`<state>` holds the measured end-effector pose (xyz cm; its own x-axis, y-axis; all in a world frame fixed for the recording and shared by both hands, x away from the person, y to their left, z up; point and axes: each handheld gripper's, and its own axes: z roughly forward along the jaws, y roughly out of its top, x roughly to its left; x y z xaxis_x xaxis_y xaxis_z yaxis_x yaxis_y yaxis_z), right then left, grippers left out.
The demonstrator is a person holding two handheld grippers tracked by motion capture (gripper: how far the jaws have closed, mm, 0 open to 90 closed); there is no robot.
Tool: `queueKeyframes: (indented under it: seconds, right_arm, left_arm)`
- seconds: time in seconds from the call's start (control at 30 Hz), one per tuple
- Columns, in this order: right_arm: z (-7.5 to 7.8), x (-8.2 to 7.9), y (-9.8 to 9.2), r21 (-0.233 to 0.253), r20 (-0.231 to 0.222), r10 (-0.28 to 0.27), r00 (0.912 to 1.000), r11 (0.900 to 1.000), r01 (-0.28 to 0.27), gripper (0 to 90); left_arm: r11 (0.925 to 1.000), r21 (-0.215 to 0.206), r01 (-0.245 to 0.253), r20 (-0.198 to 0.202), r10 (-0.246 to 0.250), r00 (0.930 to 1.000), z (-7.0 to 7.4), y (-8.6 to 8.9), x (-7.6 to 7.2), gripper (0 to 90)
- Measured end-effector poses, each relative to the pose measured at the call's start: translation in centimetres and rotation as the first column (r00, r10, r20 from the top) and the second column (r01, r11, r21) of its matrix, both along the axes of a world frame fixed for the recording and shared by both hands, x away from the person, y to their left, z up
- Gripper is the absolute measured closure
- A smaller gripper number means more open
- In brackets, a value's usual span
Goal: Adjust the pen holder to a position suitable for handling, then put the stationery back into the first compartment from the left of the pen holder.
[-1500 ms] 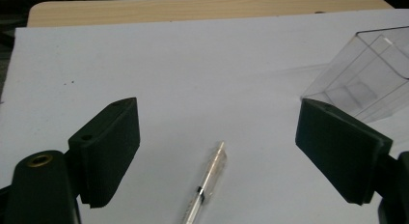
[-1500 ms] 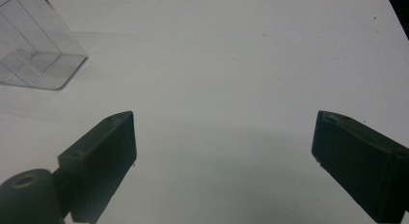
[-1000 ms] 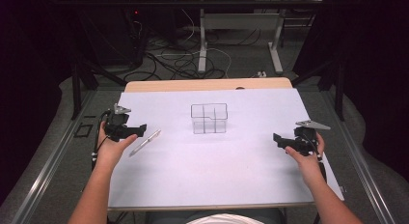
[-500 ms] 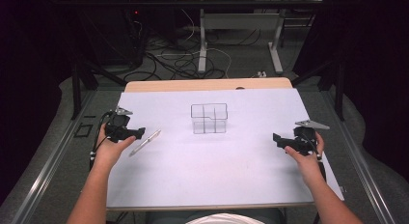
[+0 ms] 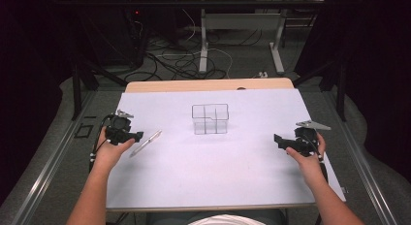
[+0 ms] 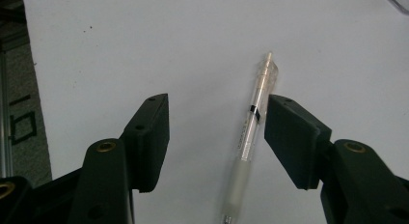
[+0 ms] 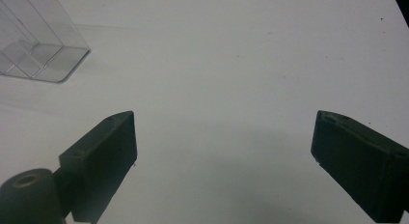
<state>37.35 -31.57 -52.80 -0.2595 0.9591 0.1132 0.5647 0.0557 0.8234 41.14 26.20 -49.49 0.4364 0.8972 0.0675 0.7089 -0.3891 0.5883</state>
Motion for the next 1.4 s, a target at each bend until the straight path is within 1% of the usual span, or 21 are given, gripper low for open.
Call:
queueKeyframes:
  seconds: [0.07,0.17,0.23,0.27,0.33,0.4,0.43,0.47,0.5,0.53,0.57,0.83,0.87,1.0,1.03,1.17,1.2,1.23,1.27,1.33,1.4]
  right_arm:
    - [0.0,0.0,0.1,0.003,-0.003,0.0,1.0,1.0,0.0,8.5]
    - [0.0,-0.1,0.2,-0.008,-0.002,0.002,1.0,1.0,-0.002,8.5]
    - [-0.1,-0.1,0.1,-0.014,0.0,0.006,1.0,1.0,-0.006,8.5]
    - [-0.1,0.0,0.1,-0.015,0.0,0.006,1.0,1.0,-0.006,8.5]
    - [-0.1,0.0,0.1,-0.012,-0.001,0.003,1.0,1.0,-0.003,8.5]
    - [-0.1,0.0,0.1,-0.019,0.002,0.01,1.0,1.0,-0.01,8.4]
    - [-0.1,0.0,0.1,-0.017,0.0,0.012,0.9999,1.0,-0.012,8.4]
    - [0.0,0.0,0.1,-0.012,-0.004,0.017,0.9998,1.0,-0.017,7.6]
    - [0.0,0.0,0.1,-0.012,-0.004,0.017,0.9998,1.0,-0.017,7.6]
    - [0.0,0.0,0.1,-0.01,-0.007,0.021,0.9998,1.0,-0.021,6.6]
    - [0.0,0.0,0.1,-0.012,-0.011,0.031,0.9995,0.999,-0.031,5.8]
    - [-0.2,-0.1,0.5,-0.028,-0.02,0.061,0.9979,0.998,-0.062,1.6]
    - [-0.2,0.0,0.5,-0.028,-0.017,0.066,0.9977,0.997,-0.066,0.0]
    - [-0.4,0.0,0.6,-0.046,-0.025,0.073,0.9971,0.996,-0.074,0.0]
    - [-0.4,0.0,0.7,-0.045,-0.024,0.073,0.9971,0.996,-0.074,0.0]
    - [-0.4,0.1,0.7,-0.056,-0.023,0.078,0.9967,0.995,-0.079,0.0]
    - [-0.4,0.1,0.8,-0.055,-0.026,0.078,0.9966,0.995,-0.079,0.0]
    - [-0.4,0.1,0.7,-0.055,-0.029,0.078,0.9966,0.995,-0.079,0.0]
    - [-0.5,0.1,0.7,-0.056,-0.028,0.076,0.9967,0.995,-0.078,0.0]
    - [-0.5,0.0,0.8,-0.057,-0.028,0.076,0.9967,0.995,-0.078,0.0]
    - [-0.5,0.0,0.7,-0.058,-0.028,0.077,0.9967,0.995,-0.078,0.0]
  left_arm:
    - [0.9999,0.008,0.009,-0.012,-0.009,0.9999,-0.2,0.0,0.1,43.8]
    - [0.9997,0.019,0.012,-0.027,-0.012,0.9996,-0.4,-0.1,0.1,43.9]
    - [0.9995,0.017,0.027,-0.064,-0.026,0.9976,-0.5,0.0,0.1,46.7]
    - [0.9993,0.014,0.033,-0.064,-0.032,0.9974,-0.7,-0.1,0.1,47.5]
    - [0.9984,0.037,0.043,-0.083,-0.04,0.9957,-0.8,-0.2,0.1,48.9]
    - [0.9975,0.046,0.054,-0.075,-0.051,0.9959,-1.1,-0.4,0.2,49.7]
    - [0.9974,0.048,0.054,-0.091,-0.049,0.9947,-1.1,-0.4,0.1,49.8]
    - [0.9969,0.046,0.064,-0.086,-0.06,0.9945,-1.3,-0.4,0.2,50.6]
    - [0.9969,0.049,0.062,-0.097,-0.057,0.9937,-1.3,-0.5,0.1,50.6]
    - [0.9963,0.049,0.071,-0.087,-0.067,0.9939,-1.5,-0.5,0.2,50.9]
    - [0.9952,0.057,0.079,-0.101,-0.073,0.9922,-1.5,-0.5,0.2,51.2]
    - [0.9915,0.072,0.108,-0.143,-0.097,0.985,-2.0,-0.7,0.1,55.3]
    - [0.9903,0.078,0.115,-0.151,-0.102,0.9833,-2.0,-0.7,0.1,55.9]
    - [0.9856,0.105,0.132,-0.159,-0.115,0.9806,-2.2,-0.9,0.1,58.7]
    - [0.986,0.108,0.127,-0.163,-0.108,0.9807,-2.3,-0.9,0.0,59.5]
    - [0.9828,0.122,0.139,-0.17,-0.117,0.9784,-2.5,-1.2,0.1,63.2]
    - [0.9803,0.135,0.144,-0.18,-0.118,0.9766,-2.5,-1.2,0.1,63.8]
    - [0.9775,0.146,0.152,-0.178,-0.126,0.9761,-2.6,-1.3,0.1,64.4]
    - [0.9781,0.143,0.152,-0.177,-0.126,0.9762,-2.7,-1.4,0.1,65.7]
    - [0.9727,0.165,0.164,-0.181,-0.133,0.9744,-2.7,-1.4,0.1,67.1]
    - [0.9735,0.164,0.159,-0.181,-0.129,0.975,-2.8,-1.5,0.1,68.2]
